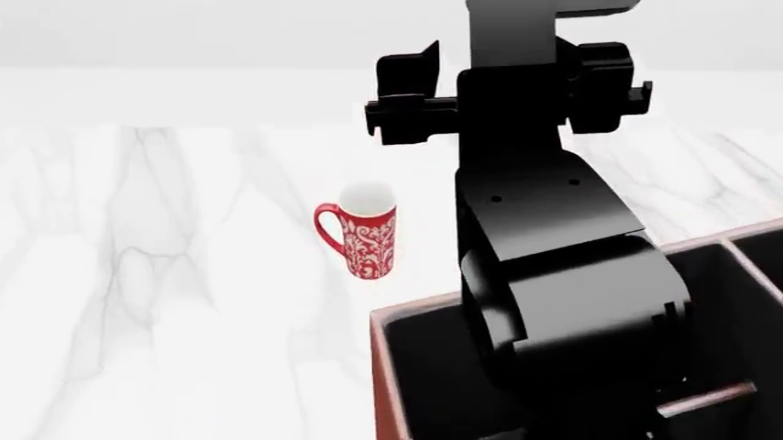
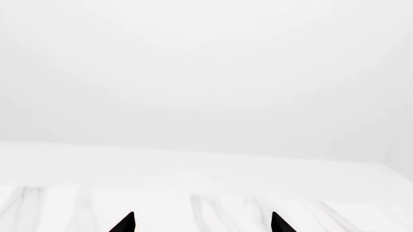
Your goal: Pick up the book and place it in the right compartment of the caddy.
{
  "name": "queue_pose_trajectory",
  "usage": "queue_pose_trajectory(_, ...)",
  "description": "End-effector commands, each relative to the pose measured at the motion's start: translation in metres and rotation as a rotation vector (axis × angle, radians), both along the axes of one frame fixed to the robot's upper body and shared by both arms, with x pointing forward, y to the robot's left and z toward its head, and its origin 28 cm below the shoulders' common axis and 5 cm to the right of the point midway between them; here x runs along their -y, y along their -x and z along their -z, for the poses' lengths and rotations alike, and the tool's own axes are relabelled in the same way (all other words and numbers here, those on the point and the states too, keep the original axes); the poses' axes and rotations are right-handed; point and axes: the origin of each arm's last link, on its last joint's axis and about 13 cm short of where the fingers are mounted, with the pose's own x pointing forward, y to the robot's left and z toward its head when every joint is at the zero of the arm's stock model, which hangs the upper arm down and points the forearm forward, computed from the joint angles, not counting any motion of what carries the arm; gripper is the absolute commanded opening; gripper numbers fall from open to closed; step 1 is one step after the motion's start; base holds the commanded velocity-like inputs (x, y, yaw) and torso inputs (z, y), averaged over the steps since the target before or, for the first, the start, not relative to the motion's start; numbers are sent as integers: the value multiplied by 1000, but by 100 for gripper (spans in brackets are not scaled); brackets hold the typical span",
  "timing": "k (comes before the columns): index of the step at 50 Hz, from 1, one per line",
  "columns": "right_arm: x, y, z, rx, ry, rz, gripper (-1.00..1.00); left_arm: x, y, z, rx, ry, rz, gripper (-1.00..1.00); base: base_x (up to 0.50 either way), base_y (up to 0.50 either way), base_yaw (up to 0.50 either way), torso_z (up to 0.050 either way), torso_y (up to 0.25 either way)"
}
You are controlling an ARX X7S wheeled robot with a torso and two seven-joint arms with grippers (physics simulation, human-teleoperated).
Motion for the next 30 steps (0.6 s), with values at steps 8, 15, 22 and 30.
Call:
queue_pose_trajectory(8,-3,2,1,-27,-2,-19,100,0,0,1,1,1,2,100,188,0,0,0,3)
queue_pose_trajectory(15,-11,7,0,-78,97,-52,100,0,0,1,2,2,2,100,0,0,0,0,0)
queue_pose_trajectory(22,-29,25,-13,-148,143,-383,100,0,0,2,2,3,4,100,0,0,0,0,0)
queue_pose_trajectory(30,-41,48,-22,-221,174,-727,100,1,-1,5,-2,8,8,100,0,0,0,0,0)
